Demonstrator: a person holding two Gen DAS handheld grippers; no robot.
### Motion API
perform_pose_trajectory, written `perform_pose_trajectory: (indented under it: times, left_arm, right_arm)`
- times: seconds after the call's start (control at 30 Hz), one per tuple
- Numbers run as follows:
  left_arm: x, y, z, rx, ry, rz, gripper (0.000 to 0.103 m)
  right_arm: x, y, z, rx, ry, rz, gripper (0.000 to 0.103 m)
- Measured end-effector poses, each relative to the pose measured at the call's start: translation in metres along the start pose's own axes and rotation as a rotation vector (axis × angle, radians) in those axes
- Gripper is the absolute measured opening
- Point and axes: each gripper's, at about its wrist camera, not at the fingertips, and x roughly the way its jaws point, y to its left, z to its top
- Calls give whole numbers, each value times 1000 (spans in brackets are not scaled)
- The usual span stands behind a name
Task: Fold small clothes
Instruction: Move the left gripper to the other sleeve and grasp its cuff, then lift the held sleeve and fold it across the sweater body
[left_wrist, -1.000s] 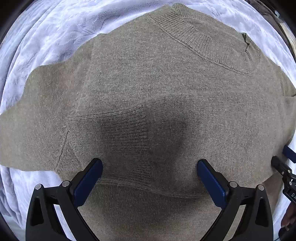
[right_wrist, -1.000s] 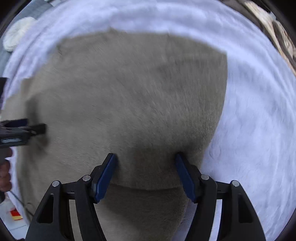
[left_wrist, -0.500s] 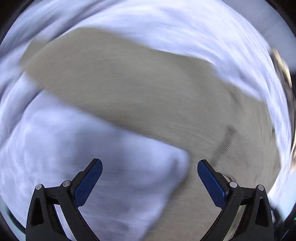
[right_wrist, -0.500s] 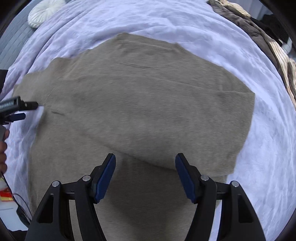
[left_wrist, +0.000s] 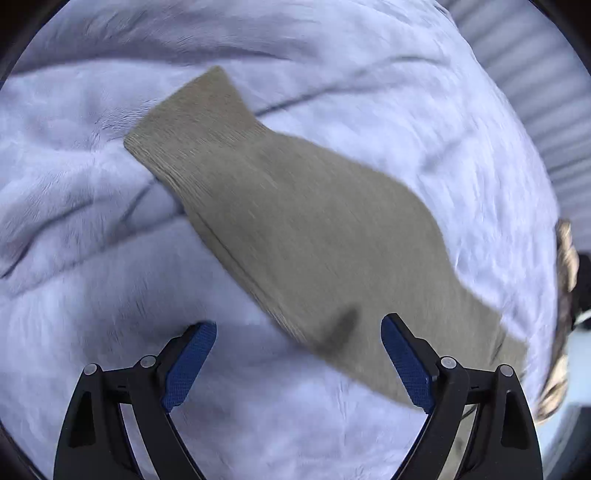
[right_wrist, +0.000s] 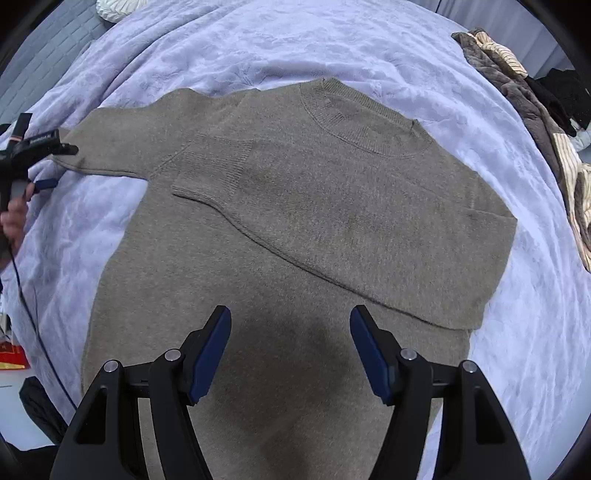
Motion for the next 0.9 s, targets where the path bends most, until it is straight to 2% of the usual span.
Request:
perform_pose_trajectory:
  times: [0.13, 0.23, 0.3, 0.37, 0.47, 0.57, 0.6, 0.67, 0.77, 0.9]
  left_arm:
    - [16, 47, 23, -197, 70, -210, 92]
    - [23, 61, 15, -324, 83, -331, 92]
    - [5, 63, 11, -322, 53, -388, 92]
    - [-8, 63, 5, -298, 24, -399, 92]
    - [-17, 70, 4, -346, 16, -447, 92]
    - [-47, 64, 6, -348, -64, -527, 92]
    - [-56, 62, 9, -326, -100, -519, 92]
    - [-59, 59, 17, -306, -133, -447, 92]
    - [-36, 74, 28, -325, -76, -351, 92]
    - [18, 82, 40, -340, 12, -329, 92]
  right_arm:
    - [-1, 9, -8, -3, 20, -8, 71]
    - [-2, 17, -14, -24, 33, -13, 71]
    - [-3, 24, -15, -38, 36, -19, 71]
    - [-4, 30, -15, -41, 31, -12, 71]
    - [-4, 35, -15, -46, 34, -7, 70]
    - [-4, 41, -14, -61, 38, -11, 71]
    - [-5, 43, -14, -67, 37, -13, 71]
    - [-7, 46, -14, -77, 34, -14, 71]
    - [-7, 50, -13, -83, 36, -13, 71]
    - [-4, 51, -14, -74, 46, -5, 71]
